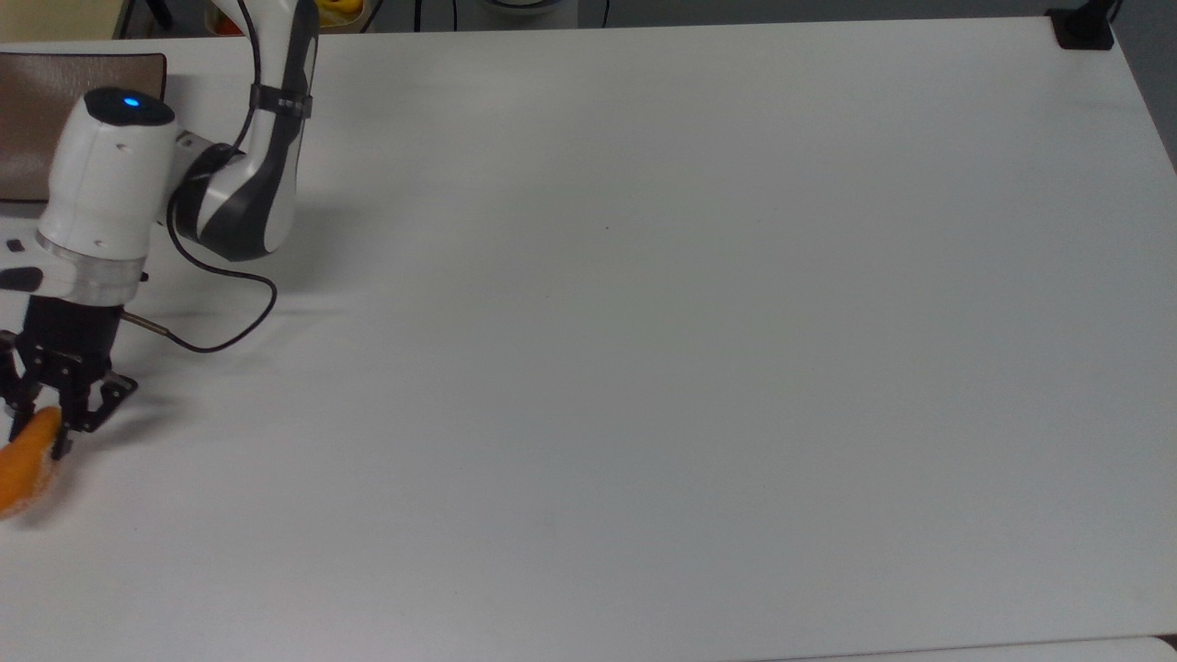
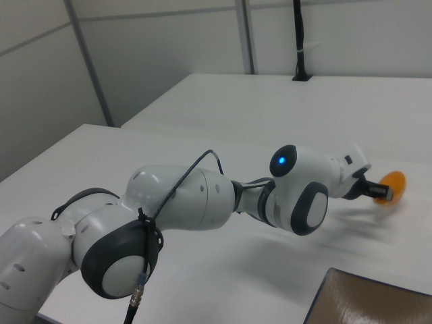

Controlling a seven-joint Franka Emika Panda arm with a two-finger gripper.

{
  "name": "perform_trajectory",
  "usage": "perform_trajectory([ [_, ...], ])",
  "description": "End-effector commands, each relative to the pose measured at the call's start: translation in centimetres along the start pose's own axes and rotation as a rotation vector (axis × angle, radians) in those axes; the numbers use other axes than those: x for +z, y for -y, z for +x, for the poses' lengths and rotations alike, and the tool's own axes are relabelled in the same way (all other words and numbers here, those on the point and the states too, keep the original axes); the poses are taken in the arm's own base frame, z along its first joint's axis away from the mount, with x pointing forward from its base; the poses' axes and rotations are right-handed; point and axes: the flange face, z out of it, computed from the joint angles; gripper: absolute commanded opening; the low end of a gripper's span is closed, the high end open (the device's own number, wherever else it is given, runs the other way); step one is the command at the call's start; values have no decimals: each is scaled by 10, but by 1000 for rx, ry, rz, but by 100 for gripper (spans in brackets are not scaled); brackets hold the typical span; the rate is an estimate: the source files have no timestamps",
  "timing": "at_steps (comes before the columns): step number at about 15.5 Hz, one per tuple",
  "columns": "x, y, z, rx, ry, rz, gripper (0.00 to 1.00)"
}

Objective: Bread is placed on a ceramic plate
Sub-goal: 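Close the gripper around the orange bread roll and lift it, then carry the held bread roll over to the brown ceramic plate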

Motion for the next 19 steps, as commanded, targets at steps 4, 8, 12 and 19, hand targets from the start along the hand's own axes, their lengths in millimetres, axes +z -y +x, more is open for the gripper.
perform_trajectory([
  [4,-78,-29,28,-3,-6,30,40],
  [8,-120,-49,22,24,54,32,40],
  [12,-149,-59,7,29,131,27,40],
  [19,-208,-87,2,61,342,8,40],
])
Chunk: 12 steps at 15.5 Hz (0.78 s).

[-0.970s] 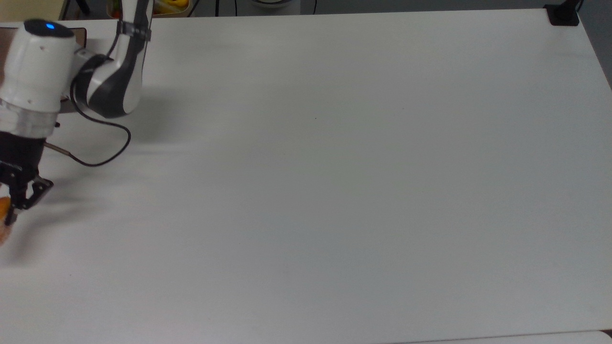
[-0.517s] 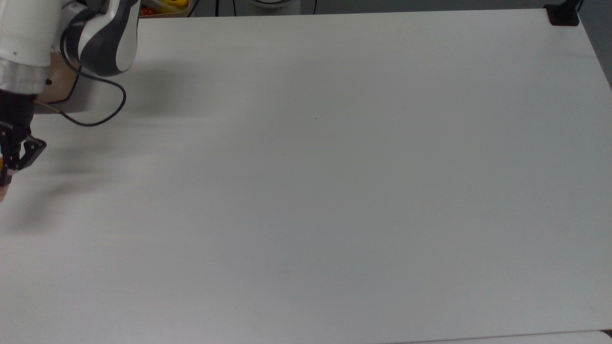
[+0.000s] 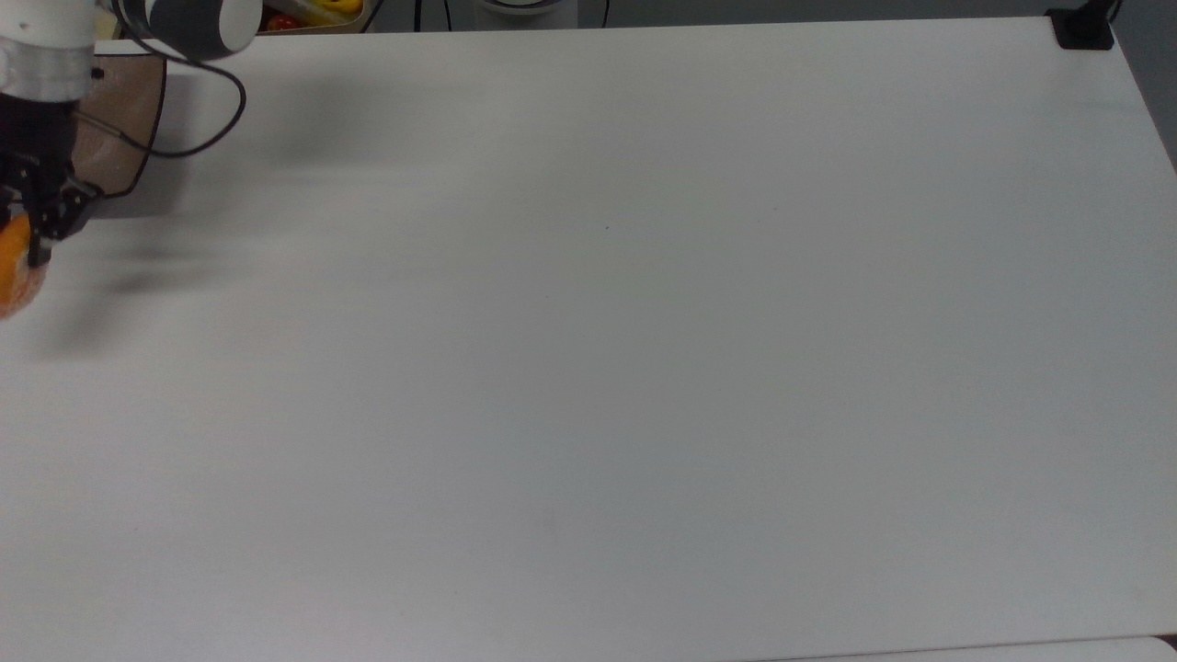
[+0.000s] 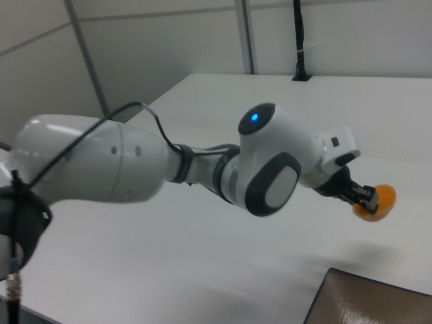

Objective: Bread is placed on a ceramic plate
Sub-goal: 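Carry the held bread roll over to the brown ceramic plate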

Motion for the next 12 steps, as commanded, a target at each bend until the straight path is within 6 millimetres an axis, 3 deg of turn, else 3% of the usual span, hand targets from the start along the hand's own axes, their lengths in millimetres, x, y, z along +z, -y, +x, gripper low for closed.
perform_trajectory([
  [1,-56,-8,-8,-8,152,-6,40],
  [5,-83,-25,-17,4,287,-21,40],
  [7,-84,-32,-27,14,363,-18,40],
  [10,-80,-60,-52,-32,476,-3,42],
  [11,-77,-68,-57,-42,488,0,46],
  [12,-73,-72,-61,-46,497,5,58],
])
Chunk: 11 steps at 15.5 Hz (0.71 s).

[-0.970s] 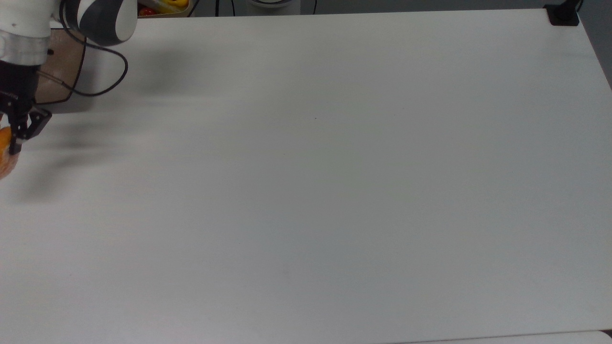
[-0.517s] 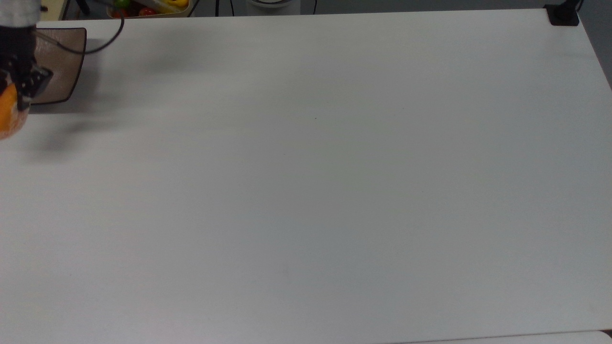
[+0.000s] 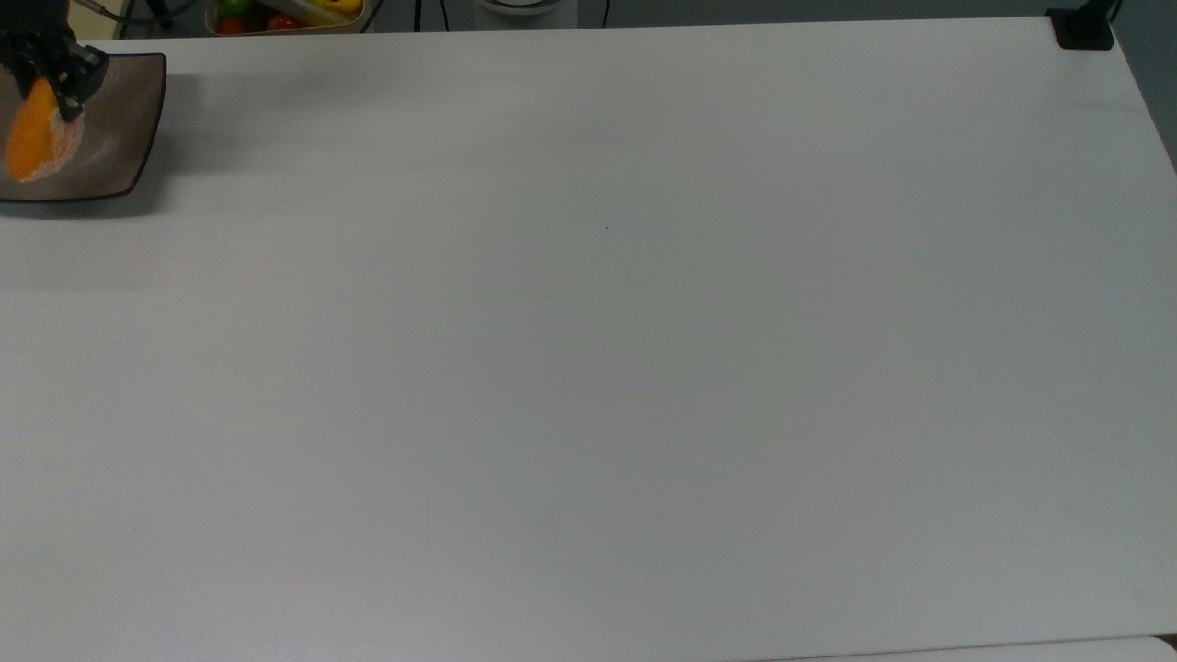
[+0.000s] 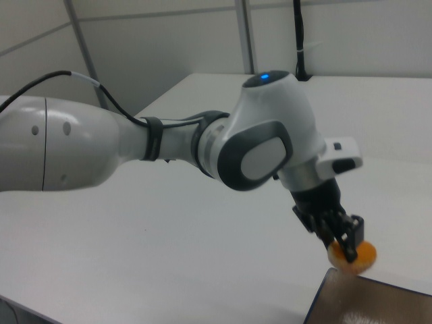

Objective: Bread is placed on a ceramic plate
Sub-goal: 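Carry the held bread roll over to the brown ceramic plate, then lower the bread roll onto the plate and open the gripper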

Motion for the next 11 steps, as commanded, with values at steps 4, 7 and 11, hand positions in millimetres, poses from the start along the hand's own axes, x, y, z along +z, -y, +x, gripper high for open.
perform_trajectory([
  [4,24,-7,-13,-51,54,28,100],
  [7,22,-4,-11,-54,53,30,100],
  [11,16,-5,-8,-51,39,29,100],
])
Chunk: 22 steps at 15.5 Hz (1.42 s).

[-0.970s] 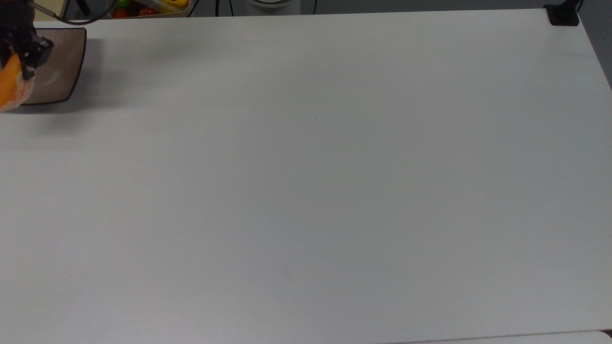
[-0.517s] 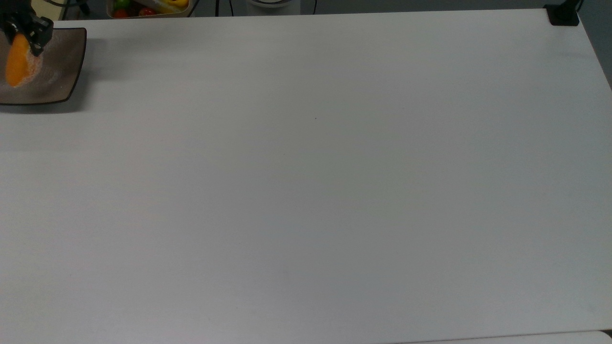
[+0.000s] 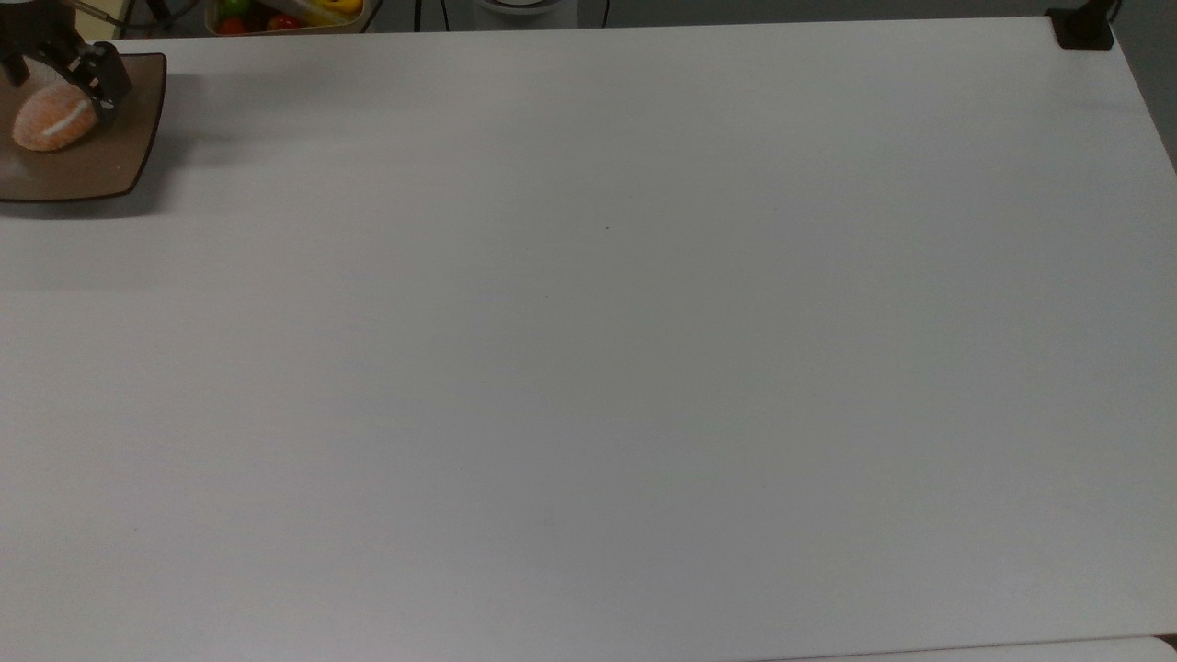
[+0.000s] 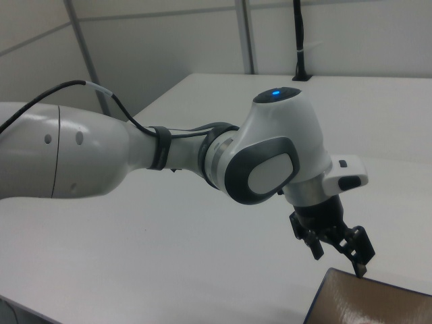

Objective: Bread is placed on a ceramic plate

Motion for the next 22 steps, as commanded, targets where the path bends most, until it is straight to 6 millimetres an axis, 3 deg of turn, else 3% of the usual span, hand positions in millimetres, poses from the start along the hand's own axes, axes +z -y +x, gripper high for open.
perform_trajectory([
  [1,-18,0,4,0,-25,16,100],
  [4,-42,10,13,65,-76,119,100],
  [6,-70,20,18,75,-52,188,100],
  [13,-159,81,9,10,2,328,100],
  [16,-179,121,2,-21,55,340,100],
  [20,-202,204,5,-38,70,295,100],
  [22,-212,234,0,-90,78,238,100],
])
